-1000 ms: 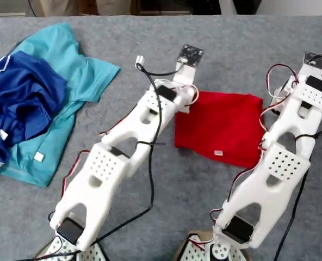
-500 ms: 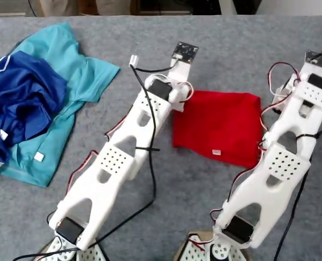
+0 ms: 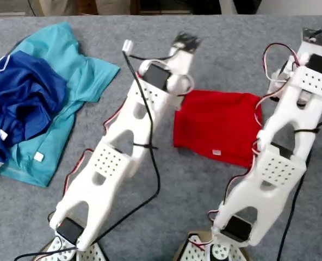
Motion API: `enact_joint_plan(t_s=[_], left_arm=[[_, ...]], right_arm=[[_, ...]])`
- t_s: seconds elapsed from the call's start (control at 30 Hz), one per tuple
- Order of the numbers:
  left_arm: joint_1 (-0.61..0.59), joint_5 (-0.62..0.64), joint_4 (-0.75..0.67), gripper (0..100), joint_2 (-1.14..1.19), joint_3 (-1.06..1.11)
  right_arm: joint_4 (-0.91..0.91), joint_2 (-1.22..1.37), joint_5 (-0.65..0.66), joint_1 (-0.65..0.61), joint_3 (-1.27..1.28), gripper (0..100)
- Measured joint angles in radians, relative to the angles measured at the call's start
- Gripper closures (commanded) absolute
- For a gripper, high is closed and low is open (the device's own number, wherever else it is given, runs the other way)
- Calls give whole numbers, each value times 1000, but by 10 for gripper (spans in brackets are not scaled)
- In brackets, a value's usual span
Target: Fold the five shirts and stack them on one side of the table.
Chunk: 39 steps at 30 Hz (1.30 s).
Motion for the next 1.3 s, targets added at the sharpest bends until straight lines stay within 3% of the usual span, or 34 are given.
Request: enact_joint_plan(t_s=[0.2,0.33,0.53,0.77,1.03,1.3], left_arm=[[101,-15,0,982,-150,259],[68,-15,0,982,-213,454],[-52,-74,0,982,-347,534],[-63,-78,-6,982,-529,806],[-101,-80,-247,982,-954,1363],[-175,-81,-772,981,-1539,2306]], right_arm=[[14,-6,3,-8,0,997],[14,-18,18,-43,3,997],[-77,38,21,-66,31,997],[-183,178,21,-66,34,997],[-133,222,21,-64,-109,997],[166,221,21,-32,-494,997]])
